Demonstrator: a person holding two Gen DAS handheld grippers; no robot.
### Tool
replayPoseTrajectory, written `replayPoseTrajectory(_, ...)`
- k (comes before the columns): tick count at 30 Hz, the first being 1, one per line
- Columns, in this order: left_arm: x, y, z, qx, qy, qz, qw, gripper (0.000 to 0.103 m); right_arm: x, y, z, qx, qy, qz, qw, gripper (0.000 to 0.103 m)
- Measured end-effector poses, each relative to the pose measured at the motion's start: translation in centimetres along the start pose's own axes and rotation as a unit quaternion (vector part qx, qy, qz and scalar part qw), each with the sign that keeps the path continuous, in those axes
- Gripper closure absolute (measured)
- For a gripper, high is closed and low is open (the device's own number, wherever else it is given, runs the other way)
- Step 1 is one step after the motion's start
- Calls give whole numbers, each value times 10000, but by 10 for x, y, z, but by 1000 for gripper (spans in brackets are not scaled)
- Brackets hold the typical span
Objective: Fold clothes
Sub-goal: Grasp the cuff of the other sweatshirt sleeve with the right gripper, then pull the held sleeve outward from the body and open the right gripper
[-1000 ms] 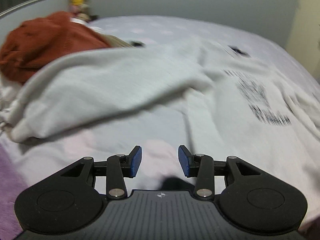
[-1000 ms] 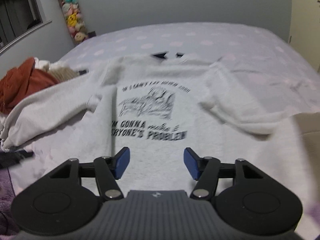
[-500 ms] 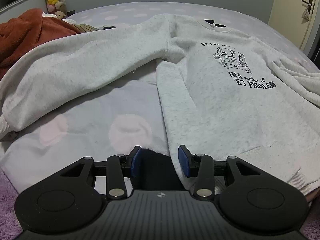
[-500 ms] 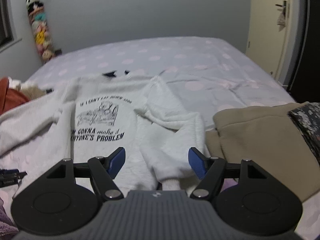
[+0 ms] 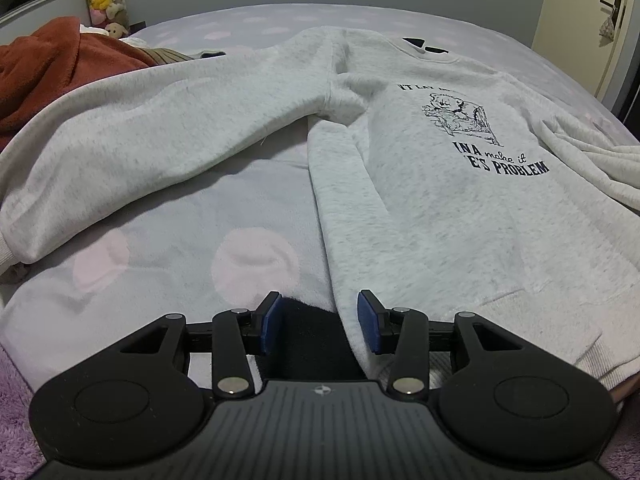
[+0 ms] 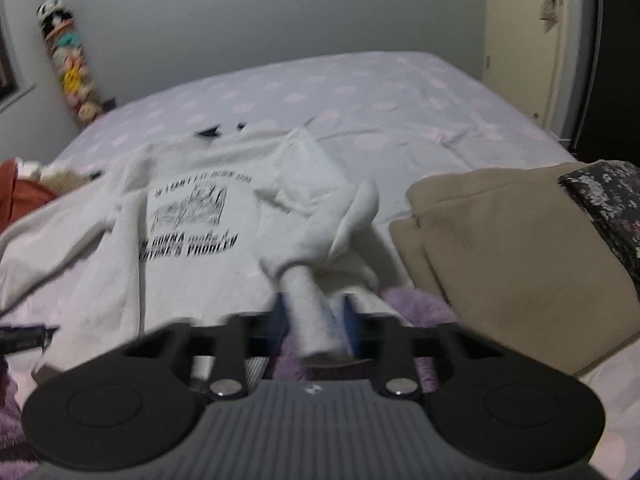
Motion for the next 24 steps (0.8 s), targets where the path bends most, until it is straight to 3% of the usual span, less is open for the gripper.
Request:
replayPoseTrajectory(6, 0, 1, 0, -11, -1, 15, 10000, 64, 34, 5, 27, -493, -751, 498, 9947, 94)
replayPoseTrajectory(12, 0, 0, 0, -14, 3, 31, 10000, 64, 74, 29, 67, -666, -1564, 1316, 9766, 94)
replayPoseTrajectory(16, -1, 2, 0, -44, 0, 71, 10000, 64, 45, 84, 57, -110, -1202, 2609, 9578, 94)
replayPoseTrajectory(19, -1, 3, 0, -73, -7, 103, 9999, 64, 9, 108, 36, 145, -683, 3161, 9462, 94)
replayPoseTrajectory(24, -1, 4, -1, -108, -9, 144, 9998, 64, -33, 118, 4, 524, 43, 3151, 9476, 94)
Point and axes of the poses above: each gripper's, at about its wrist camera, not at the fingertips, and z roughly against the way its jaws point, y to its left, x to its top, the point moved 1 cm from there along -z, roughly the way its jaws point, and after that the axes turned 11 degrees about -z, right-handed, at the moved point
